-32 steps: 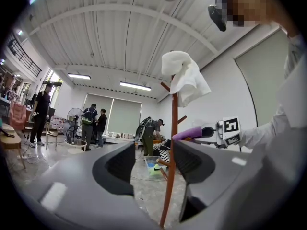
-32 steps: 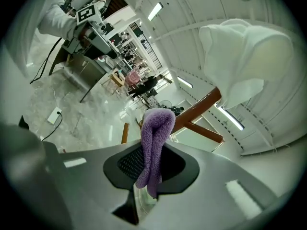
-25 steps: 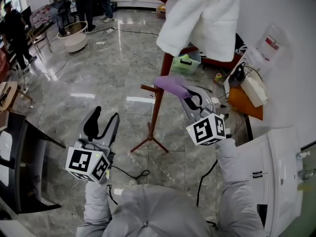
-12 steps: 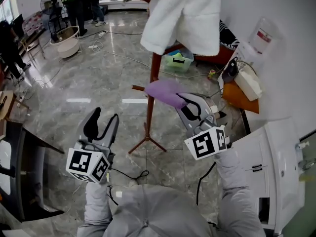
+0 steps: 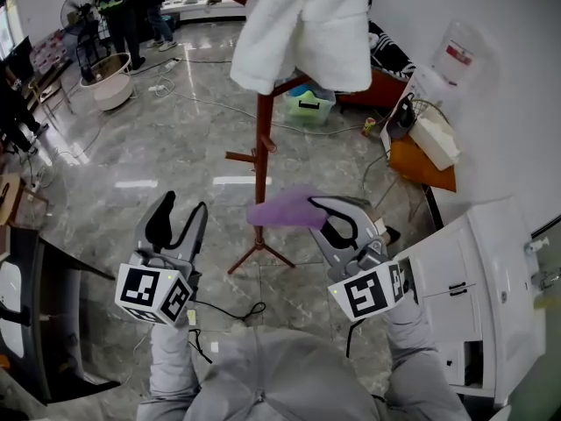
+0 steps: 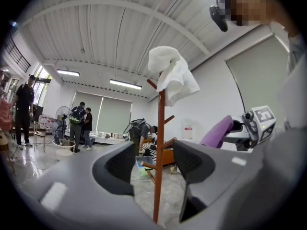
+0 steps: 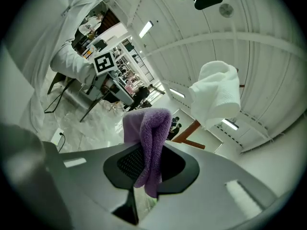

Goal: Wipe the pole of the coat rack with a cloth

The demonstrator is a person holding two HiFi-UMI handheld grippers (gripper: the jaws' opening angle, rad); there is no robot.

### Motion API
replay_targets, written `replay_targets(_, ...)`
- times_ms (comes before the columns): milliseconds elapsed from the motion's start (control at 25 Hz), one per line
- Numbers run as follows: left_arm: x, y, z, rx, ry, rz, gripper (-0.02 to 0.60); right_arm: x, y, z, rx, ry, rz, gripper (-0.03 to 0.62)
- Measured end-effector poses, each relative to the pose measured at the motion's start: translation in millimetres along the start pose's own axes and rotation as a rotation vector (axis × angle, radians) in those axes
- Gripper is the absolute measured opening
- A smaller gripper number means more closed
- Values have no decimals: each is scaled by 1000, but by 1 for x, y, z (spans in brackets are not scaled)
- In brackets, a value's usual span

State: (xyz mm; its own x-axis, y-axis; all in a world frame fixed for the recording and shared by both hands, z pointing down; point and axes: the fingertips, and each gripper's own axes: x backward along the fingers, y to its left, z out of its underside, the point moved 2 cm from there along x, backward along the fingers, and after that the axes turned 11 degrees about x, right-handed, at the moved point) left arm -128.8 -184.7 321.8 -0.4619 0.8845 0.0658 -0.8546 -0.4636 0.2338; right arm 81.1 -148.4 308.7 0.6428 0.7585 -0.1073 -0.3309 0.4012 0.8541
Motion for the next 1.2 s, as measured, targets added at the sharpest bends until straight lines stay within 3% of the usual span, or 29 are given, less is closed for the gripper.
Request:
replay_targets(200, 0, -1, -3, -7, 8, -2, 267, 5, 17, -4, -123, -33, -2, 54)
replay_targets(440, 6, 11, -2, -14, 15, -18, 267, -21, 33, -9, -190, -55, 14, 54)
replay_targets(1040, 36, 85, -12, -44, 52, -140, 267, -152, 9, 14, -316, 39, 402, 54)
replay_targets(1200, 34, 102, -15, -39, 76, -154, 267, -174, 5, 25, -344, 77, 470, 54)
